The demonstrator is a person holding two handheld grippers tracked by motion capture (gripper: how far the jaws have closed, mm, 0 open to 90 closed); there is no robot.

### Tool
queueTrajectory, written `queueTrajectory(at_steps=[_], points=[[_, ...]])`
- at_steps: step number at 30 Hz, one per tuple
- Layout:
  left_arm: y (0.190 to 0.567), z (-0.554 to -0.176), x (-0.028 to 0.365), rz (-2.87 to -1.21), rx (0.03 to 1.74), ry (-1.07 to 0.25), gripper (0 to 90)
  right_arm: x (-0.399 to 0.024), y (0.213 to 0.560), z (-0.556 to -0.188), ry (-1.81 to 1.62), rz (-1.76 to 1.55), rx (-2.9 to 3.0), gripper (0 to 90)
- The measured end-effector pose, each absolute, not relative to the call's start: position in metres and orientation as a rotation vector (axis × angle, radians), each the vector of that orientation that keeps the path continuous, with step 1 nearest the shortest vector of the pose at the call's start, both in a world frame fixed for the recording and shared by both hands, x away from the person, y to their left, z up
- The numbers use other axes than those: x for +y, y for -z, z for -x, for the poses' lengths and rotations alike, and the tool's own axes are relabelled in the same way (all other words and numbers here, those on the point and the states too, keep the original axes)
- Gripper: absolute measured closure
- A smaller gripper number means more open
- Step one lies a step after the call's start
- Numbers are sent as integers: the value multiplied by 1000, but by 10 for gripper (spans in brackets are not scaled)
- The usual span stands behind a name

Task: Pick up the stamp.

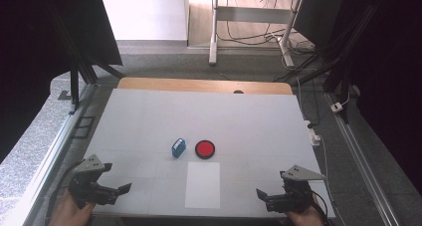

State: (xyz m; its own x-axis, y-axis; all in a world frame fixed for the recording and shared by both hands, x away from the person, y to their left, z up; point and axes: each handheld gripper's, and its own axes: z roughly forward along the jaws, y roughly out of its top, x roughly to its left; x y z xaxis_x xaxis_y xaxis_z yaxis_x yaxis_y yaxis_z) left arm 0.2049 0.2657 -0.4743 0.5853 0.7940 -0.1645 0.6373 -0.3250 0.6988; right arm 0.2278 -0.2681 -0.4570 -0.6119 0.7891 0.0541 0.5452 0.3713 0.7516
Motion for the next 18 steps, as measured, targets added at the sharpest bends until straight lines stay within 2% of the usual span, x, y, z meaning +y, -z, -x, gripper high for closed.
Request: queueTrajectory(at_steps=[7,13,18], points=[[473,-216,253,-2089,1105,-296,0,-268,457,-228,-1096,-1168,2325,0],[473,-228,244,-2078,1068,-254,0,-268,457,-228,-1095,-1169,2325,0],[472,-239,244,-1983,1042,-169,0,-268,457,-229,-1095,-1168,2325,0]])
